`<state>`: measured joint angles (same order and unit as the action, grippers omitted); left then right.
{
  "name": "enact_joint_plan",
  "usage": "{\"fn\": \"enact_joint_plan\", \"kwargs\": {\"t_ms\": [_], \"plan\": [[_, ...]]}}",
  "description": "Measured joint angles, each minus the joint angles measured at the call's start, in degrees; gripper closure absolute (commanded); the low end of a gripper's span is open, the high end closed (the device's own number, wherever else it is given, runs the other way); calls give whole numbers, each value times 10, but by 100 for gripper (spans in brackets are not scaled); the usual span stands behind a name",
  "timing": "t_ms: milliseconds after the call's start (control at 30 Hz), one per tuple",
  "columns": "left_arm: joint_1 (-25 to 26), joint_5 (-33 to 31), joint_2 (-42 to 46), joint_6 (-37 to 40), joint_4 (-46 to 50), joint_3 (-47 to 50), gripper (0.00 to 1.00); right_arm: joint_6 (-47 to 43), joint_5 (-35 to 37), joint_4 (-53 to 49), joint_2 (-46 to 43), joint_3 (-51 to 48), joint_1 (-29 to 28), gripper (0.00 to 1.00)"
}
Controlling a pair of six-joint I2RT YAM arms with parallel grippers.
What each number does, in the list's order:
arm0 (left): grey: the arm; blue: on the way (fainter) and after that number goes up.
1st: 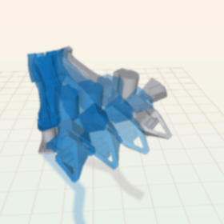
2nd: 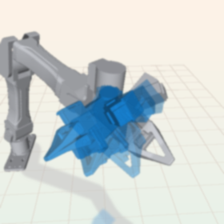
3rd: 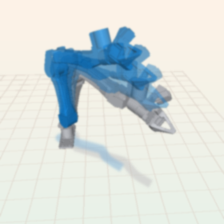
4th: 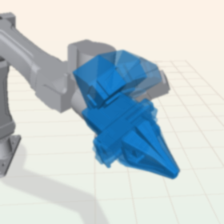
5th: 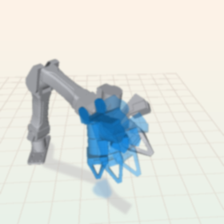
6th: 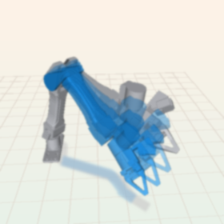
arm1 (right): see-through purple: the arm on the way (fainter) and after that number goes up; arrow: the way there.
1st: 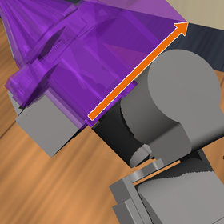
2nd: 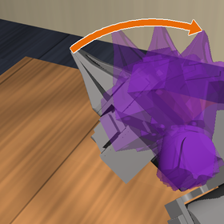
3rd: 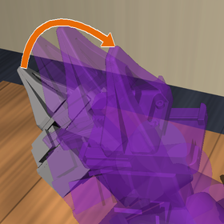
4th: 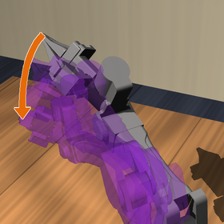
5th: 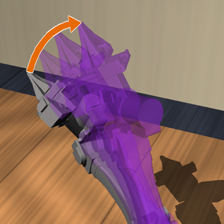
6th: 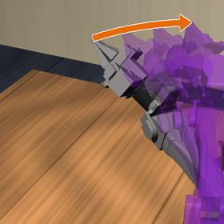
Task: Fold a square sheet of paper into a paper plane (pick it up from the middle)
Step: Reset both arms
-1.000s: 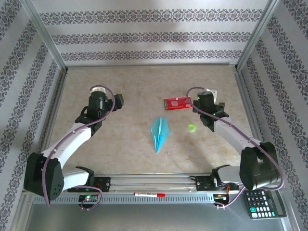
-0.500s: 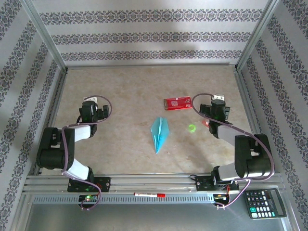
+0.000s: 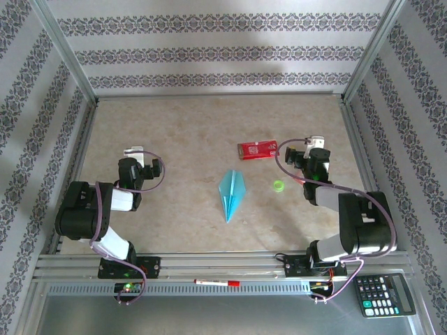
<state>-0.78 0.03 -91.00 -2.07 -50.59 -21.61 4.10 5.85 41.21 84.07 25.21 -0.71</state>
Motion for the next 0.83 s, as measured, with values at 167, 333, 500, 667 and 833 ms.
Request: {"fn": "enact_joint_plan", "kwargs": {"t_ms": [167, 333, 500, 667, 833], "plan": [[0, 0, 0, 2, -9, 0, 0, -1, -8, 53, 25, -32, 2, 2], [0, 0, 0, 2, -14, 0, 0, -7, -8, 79, 27, -33, 1, 2], [0, 0, 0, 2, -14, 0, 0, -11, -8, 88, 27, -33, 1, 2], [0, 0, 0, 2, -14, 0, 0, -14, -7, 88, 27, -33, -3, 2], [0, 0, 0, 2, -14, 0, 0, -14, -7, 88, 27, -33, -3, 2]]}}
